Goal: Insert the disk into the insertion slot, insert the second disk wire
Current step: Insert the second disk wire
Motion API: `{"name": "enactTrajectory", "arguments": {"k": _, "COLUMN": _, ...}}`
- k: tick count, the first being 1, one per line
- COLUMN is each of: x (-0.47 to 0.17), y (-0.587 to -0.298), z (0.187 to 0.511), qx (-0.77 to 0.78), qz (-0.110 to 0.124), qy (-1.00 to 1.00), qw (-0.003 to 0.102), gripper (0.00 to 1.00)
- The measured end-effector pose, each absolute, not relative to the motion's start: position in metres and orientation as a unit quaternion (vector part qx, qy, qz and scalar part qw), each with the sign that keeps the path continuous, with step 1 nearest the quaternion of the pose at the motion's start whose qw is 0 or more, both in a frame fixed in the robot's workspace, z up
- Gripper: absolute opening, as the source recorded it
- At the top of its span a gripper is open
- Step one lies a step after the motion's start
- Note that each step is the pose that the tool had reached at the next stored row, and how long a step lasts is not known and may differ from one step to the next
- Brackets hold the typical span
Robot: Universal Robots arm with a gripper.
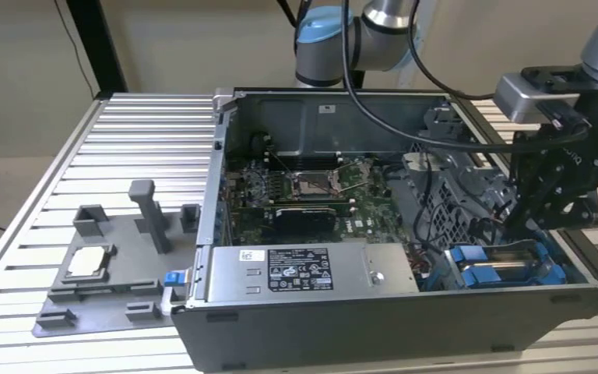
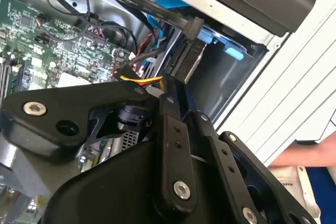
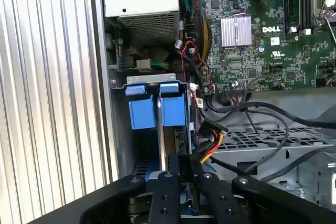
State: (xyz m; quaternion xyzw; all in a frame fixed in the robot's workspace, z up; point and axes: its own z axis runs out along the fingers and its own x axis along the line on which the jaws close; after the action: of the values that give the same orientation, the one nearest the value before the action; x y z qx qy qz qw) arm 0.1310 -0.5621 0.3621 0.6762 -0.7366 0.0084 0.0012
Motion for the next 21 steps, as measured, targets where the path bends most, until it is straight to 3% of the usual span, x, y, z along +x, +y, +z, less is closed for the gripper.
{"name": "enactTrajectory", "arguments": {"k": 5, "x": 0.132, "y": -0.566, "z": 0.36, "qx": 0.677, "qz": -0.009, "qy": -0.736, "qw": -0.015, "gripper": 0.0}}
{"name": "enactTrajectory", "arguments": {"k": 21, "x": 0.154, "y": -0.567, "z": 0.351, "qx": 0.703, "qz": -0.015, "qy": -0.711, "qw": -0.01, "gripper": 0.0}}
